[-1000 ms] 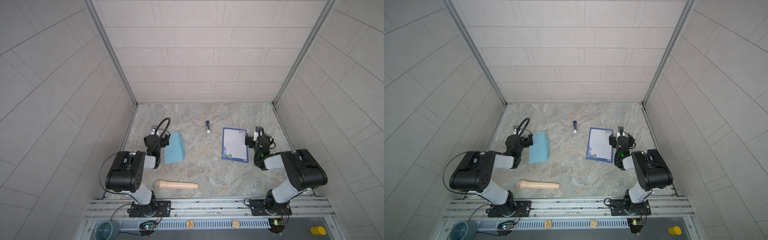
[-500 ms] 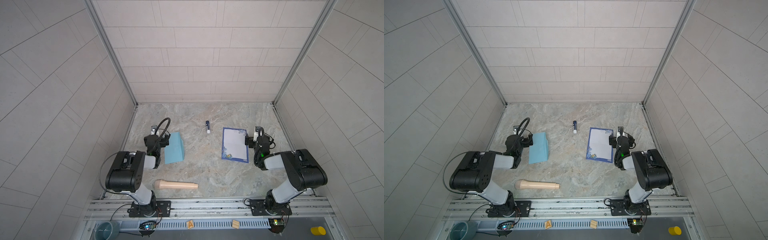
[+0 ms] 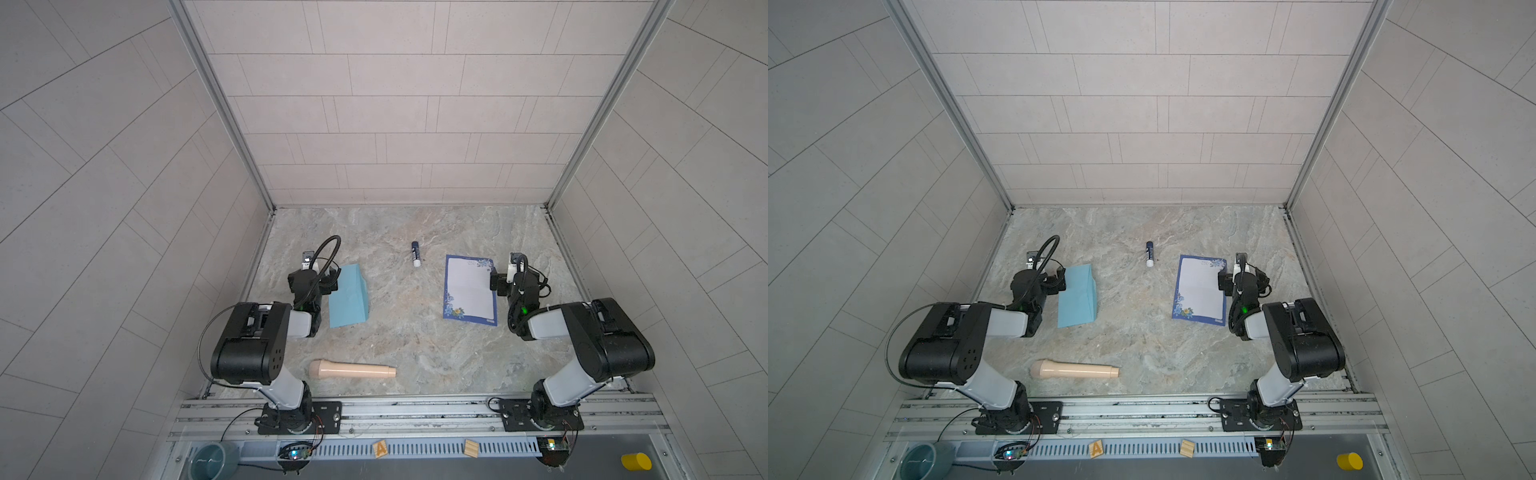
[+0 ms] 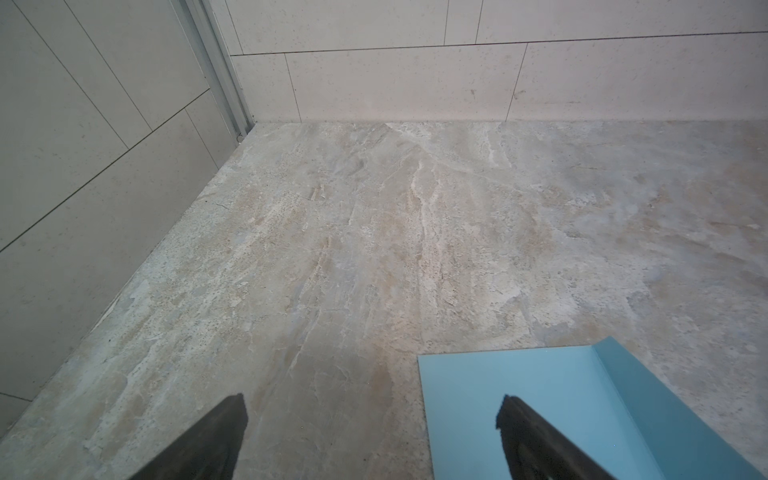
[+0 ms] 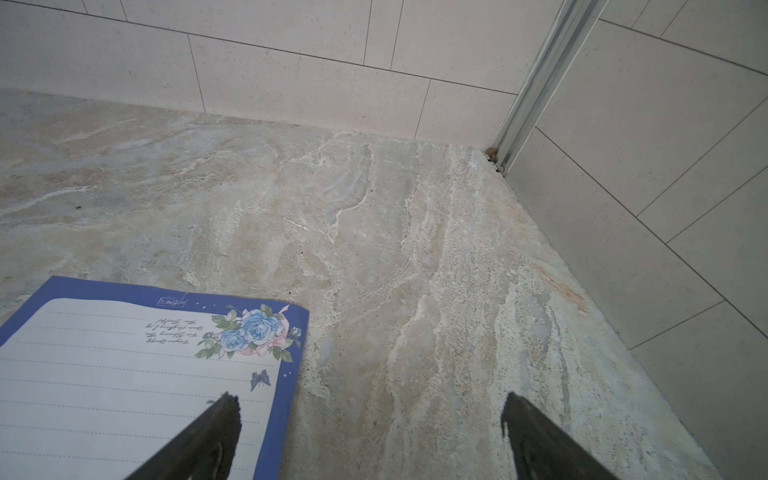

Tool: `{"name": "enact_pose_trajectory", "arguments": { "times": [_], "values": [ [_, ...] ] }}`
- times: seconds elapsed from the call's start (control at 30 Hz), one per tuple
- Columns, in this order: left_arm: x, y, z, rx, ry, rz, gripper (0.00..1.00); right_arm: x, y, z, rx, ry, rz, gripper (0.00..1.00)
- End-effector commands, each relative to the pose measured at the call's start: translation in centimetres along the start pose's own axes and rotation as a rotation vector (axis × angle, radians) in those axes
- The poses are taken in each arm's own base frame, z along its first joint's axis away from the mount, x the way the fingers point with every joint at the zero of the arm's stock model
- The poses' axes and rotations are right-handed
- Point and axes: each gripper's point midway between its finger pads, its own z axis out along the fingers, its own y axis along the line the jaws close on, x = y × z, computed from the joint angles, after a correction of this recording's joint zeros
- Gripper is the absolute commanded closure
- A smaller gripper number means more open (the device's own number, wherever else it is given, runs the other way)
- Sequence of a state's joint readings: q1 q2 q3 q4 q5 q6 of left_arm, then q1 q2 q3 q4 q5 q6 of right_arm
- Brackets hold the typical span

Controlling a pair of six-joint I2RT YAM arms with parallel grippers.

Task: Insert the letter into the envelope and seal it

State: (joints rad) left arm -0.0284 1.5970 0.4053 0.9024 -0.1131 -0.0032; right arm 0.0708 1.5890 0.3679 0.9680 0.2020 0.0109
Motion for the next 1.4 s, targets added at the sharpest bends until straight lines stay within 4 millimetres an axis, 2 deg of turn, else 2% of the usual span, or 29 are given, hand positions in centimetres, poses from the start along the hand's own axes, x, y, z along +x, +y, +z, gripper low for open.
{"name": "enact_pose_trajectory", "arguments": {
  "times": [0.0,0.23,0.37,0.47,0.57,0.63,0.73,0.87,0.97,1.07,1.2,1.37],
  "values": [
    [-0.4,0.2,-0.2,-0.006,-0.016,-0.006,0.0,-0.3,-0.2,-0.1,0.003,-0.009,0.001,0.01],
    [-0.6,0.4,-0.4,-0.023,-0.027,-0.01,0.0,-0.2,-0.3,-0.1,0.0,-0.006,0.009,0.01],
    [-2.9,1.8,-1.9,-0.095,-0.04,-0.031,0.0,-0.9,-0.6,-0.4,0.008,-0.02,0.02,0.01],
    [-6.3,2.1,-3.8,-0.099,-0.053,-0.047,0.0,-4.2,-2.1,-1.8,0.055,-0.007,0.032,0.01],
    [-9.7,2.1,-6.2,-0.071,-0.108,-0.167,0.0,-9.0,-2.6,-3.8,0.03,-0.087,0.053,0.01],
    [-12.0,1.3,-7.8,-0.003,-0.119,-0.221,0.0,-11.9,-2.7,-5.3,-0.007,-0.11,0.108,0.0],
    [-14.5,-0.1,-10.1,0.105,-0.081,-0.26,0.0,-16.0,-1.5,-7.8,-0.135,-0.15,0.163,0.01],
    [-16.9,-2.3,-13.8,0.269,-0.023,-0.276,0.0,-18.3,0.7,-10.2,-0.319,-0.137,0.254,0.01],
    [-17.0,-3.5,-16.0,0.356,0.053,-0.275,0.0,-19.2,2.5,-11.6,-0.455,-0.122,0.321,0.0],
    [-16.2,-4.2,-17.3,0.403,0.137,-0.292,0.0,-19.2,4.2,-12.4,-0.564,-0.073,0.36,0.01],
    [-13.9,-5.9,-18.0,0.487,0.258,-0.364,0.0,-18.6,6.4,-13.0,-0.669,0.008,0.356,0.01],
    [-10.3,-6.1,-18.1,0.446,0.366,-0.349,0.02,-17.8,7.7,-13.6,-0.713,0.055,0.352,0.01]
  ]
}}
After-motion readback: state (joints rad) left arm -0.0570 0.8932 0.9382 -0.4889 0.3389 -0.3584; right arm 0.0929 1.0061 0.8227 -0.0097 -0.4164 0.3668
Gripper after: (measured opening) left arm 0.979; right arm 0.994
